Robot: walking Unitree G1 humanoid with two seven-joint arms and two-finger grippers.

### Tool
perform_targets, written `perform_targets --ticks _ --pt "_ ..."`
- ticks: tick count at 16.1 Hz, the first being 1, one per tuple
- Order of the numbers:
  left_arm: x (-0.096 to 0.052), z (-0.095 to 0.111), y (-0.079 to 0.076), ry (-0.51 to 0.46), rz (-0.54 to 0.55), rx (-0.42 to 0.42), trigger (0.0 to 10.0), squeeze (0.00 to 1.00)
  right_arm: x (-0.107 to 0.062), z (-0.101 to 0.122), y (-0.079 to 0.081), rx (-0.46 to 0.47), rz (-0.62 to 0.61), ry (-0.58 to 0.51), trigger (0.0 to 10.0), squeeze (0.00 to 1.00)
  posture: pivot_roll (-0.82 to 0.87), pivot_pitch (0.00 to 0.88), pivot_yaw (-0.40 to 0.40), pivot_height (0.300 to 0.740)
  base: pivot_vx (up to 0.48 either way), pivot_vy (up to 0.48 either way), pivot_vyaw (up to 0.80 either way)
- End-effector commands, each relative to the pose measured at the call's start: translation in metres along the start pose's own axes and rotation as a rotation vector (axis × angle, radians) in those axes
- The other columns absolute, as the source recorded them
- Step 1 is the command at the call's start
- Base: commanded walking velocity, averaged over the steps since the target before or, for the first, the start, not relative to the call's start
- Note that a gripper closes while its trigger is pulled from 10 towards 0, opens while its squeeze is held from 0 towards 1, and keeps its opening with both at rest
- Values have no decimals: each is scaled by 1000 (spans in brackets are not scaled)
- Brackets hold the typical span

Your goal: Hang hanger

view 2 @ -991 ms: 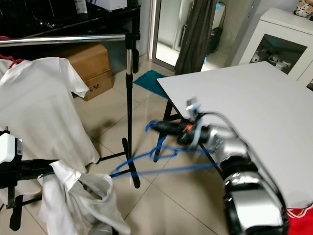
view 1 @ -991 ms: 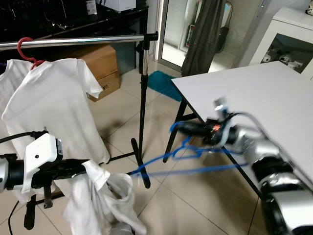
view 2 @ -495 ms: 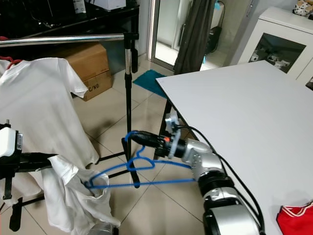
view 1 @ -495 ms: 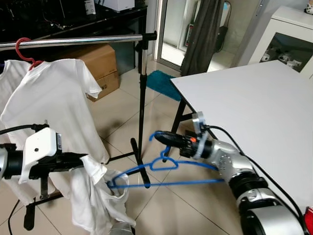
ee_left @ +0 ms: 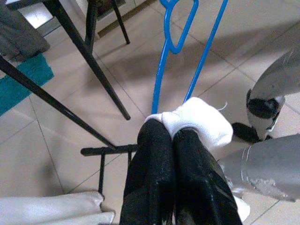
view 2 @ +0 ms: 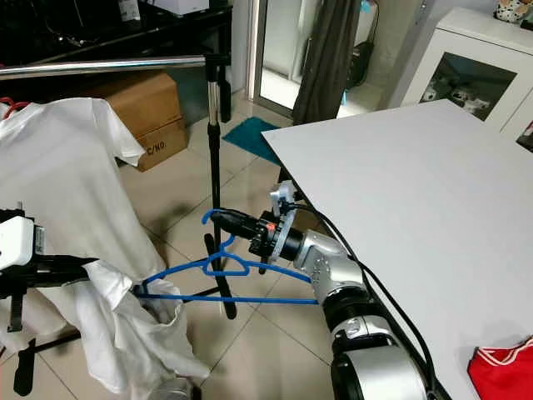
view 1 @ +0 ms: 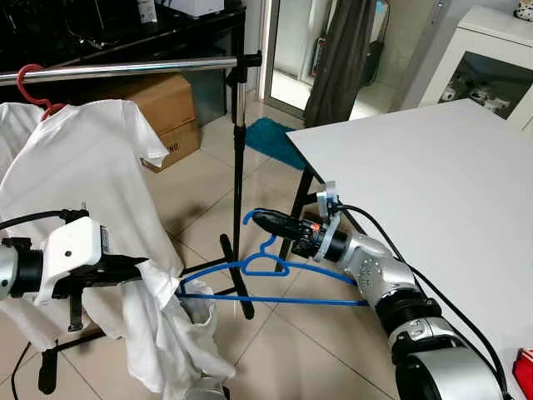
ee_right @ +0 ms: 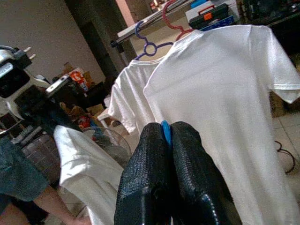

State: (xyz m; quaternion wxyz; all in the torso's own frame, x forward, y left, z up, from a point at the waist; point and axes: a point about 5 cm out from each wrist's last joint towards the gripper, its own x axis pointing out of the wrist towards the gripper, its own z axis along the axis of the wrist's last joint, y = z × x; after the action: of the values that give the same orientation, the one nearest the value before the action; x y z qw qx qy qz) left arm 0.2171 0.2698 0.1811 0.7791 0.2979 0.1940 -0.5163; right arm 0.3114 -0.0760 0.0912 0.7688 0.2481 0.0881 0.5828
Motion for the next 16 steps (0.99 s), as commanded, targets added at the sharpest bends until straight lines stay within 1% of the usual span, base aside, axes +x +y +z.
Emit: perform_targets --ticks 1,4,7,9,10,11,14,16 --pt "0 2 3 0 1 31 10000 0 0 -3 3 8 24 21 10000 0 189 0 -25 740 0 0 0" --pt "-2 2 8 26 -14 64 10000 0 9 -15 9 30 70 57 10000 0 186 0 -12 740 0 0 0" --pt "-4 4 13 45 -29 98 10000 0 20 -20 11 51 70 63 10000 0 189 0 0 740 0 0 0" --pt "-5 4 17 51 -32 107 10000 0 29 -23 13 40 54 63 10000 0 187 0 4 740 0 0 0" --pt "-3 6 20 40 -28 120 10000 0 45 -25 15 32 9 42 10000 0 188 0 3 740 0 0 0" --pt "-1 7 20 35 -28 123 10000 0 50 -25 17 27 2 31 10000 0 188 0 2 740 0 0 0" --pt "4 6 20 18 -20 125 10000 0 59 -22 13 30 -108 -7 10000 0 186 0 -2 740 0 0 0" --pt "8 8 22 -13 4 129 10000 0 60 -21 10 63 -170 -36 10000 0 181 0 -5 740 0 0 0"
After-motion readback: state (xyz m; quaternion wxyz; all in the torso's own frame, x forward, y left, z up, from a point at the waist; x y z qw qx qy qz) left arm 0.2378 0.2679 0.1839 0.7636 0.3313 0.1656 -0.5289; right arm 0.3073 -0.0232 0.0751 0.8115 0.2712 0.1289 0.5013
